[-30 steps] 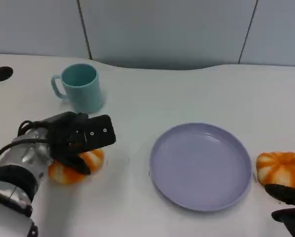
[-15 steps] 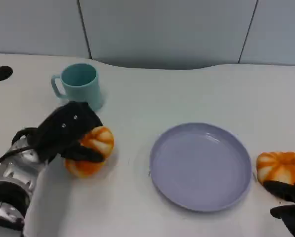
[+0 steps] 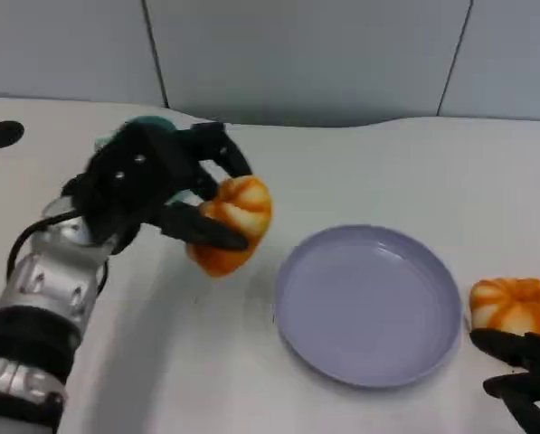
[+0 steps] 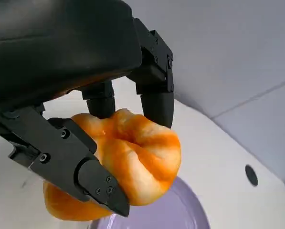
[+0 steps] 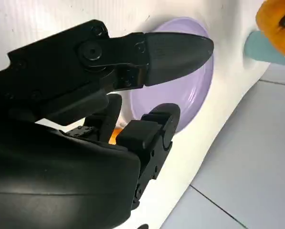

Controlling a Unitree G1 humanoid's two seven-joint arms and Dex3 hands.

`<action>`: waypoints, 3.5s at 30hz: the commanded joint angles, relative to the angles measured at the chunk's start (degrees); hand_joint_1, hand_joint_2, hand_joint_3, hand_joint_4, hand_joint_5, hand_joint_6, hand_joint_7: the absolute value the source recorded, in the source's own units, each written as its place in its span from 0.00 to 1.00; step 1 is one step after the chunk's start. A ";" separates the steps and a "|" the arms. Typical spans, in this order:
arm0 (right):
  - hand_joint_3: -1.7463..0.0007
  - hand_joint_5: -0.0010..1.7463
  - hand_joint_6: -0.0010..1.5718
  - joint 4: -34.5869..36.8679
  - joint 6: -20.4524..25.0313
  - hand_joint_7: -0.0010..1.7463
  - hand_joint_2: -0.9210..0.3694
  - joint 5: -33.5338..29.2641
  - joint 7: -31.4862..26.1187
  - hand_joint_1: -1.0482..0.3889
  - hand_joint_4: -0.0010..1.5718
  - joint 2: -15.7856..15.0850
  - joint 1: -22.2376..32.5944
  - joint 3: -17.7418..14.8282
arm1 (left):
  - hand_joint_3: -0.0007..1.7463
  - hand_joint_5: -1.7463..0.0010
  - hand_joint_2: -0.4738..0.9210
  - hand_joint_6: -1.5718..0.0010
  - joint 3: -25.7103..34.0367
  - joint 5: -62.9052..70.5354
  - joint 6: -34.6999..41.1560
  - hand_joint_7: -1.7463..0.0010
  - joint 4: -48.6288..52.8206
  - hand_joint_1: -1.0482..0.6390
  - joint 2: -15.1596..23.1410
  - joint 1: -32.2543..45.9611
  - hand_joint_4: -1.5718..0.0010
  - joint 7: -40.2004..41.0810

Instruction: Grasp the bread from the table and place it into the plate.

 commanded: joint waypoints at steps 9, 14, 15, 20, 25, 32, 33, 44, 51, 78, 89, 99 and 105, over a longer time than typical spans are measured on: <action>0.78 0.40 0.45 0.24 0.60 0.00 0.00 -1.62 -0.72 0.48 0.33 0.00 -0.46 1.46 | 0.09 0.00 0.90 0.56 -11.61 10.36 -2.53 0.00 11.59 0.56 -10.41 -11.05 0.44 0.57; 0.78 0.39 0.45 -0.38 1.39 0.00 0.00 -1.81 -1.05 0.49 0.33 0.64 -0.18 2.49 | 0.10 0.00 0.90 0.57 -16.47 16.12 -5.84 0.00 17.37 0.59 -14.47 -13.51 0.44 4.23; 0.78 0.39 0.45 -0.47 1.48 0.00 0.00 -1.95 -1.13 0.49 0.33 0.74 -0.15 2.65 | 0.10 0.00 0.89 0.57 -16.96 16.86 -6.30 0.00 18.35 0.60 -14.89 -13.79 0.44 4.99; 0.78 0.36 0.44 -1.44 2.99 0.00 0.00 -2.90 -1.54 0.48 0.33 1.24 0.05 3.73 | 0.13 0.00 0.91 0.60 -18.79 19.53 -5.78 0.00 22.33 0.60 -17.09 -15.00 0.48 6.33; 0.78 0.35 0.45 -2.54 4.63 0.00 0.00 -2.51 -1.43 0.49 0.35 1.47 0.22 4.08 | 0.12 0.00 0.90 0.67 -20.03 21.38 -8.14 0.00 25.74 0.59 -17.96 -15.81 0.57 6.96; 0.79 0.35 0.45 -2.41 4.51 0.01 0.00 -2.18 -1.32 0.49 0.37 1.33 0.18 3.85 | 0.01 0.24 0.90 0.75 -21.64 22.94 -11.07 0.51 25.99 0.36 -16.12 -19.62 0.91 -1.00; 0.79 0.35 0.45 -2.47 4.64 0.00 0.00 -2.11 -1.24 0.49 0.37 1.27 0.18 3.78 | 0.01 0.37 0.90 0.74 -21.65 22.80 -11.32 0.69 25.48 0.31 -15.89 -20.29 0.96 -2.49; 0.78 0.35 0.45 -1.85 3.96 0.00 0.00 -1.88 -0.86 0.49 0.37 0.81 0.00 3.40 | 0.00 0.90 0.89 0.87 -20.18 20.16 -14.75 0.99 21.64 0.19 -14.15 -22.67 1.00 -13.09; 0.78 0.34 0.45 -2.32 4.50 0.00 0.00 -1.85 -0.89 0.48 0.35 0.88 0.26 3.23 | 0.00 0.96 0.90 0.89 -20.13 19.85 -13.72 1.00 19.50 0.16 -12.81 -24.07 1.00 -17.70; 0.78 0.34 0.45 -1.09 1.41 0.00 0.00 -1.63 -0.47 0.46 0.34 -0.11 0.76 1.88 | 0.03 0.93 1.00 0.86 8.46 -14.37 3.95 0.99 -18.58 0.36 11.50 13.84 0.91 -25.64; 0.78 0.34 0.45 1.28 -0.19 0.00 0.00 -1.30 -0.03 0.46 0.34 -1.18 0.08 0.71 | 0.10 0.29 1.00 0.62 10.95 -13.47 14.33 0.88 -30.65 0.37 8.19 32.77 0.81 -9.85; 0.79 0.35 0.46 5.74 -2.63 0.01 0.00 0.71 1.08 0.47 0.36 -1.98 -1.95 -1.50 | 0.06 0.03 1.00 0.75 5.82 -6.46 17.65 0.02 -29.09 0.40 8.99 35.05 0.70 -5.25; 0.80 0.35 0.46 7.82 -3.76 0.01 0.00 1.73 1.86 0.46 0.35 -2.78 -2.55 -2.75 | 0.02 0.00 1.00 0.68 4.66 -4.34 19.56 0.00 -26.96 0.44 8.05 33.86 0.59 -2.71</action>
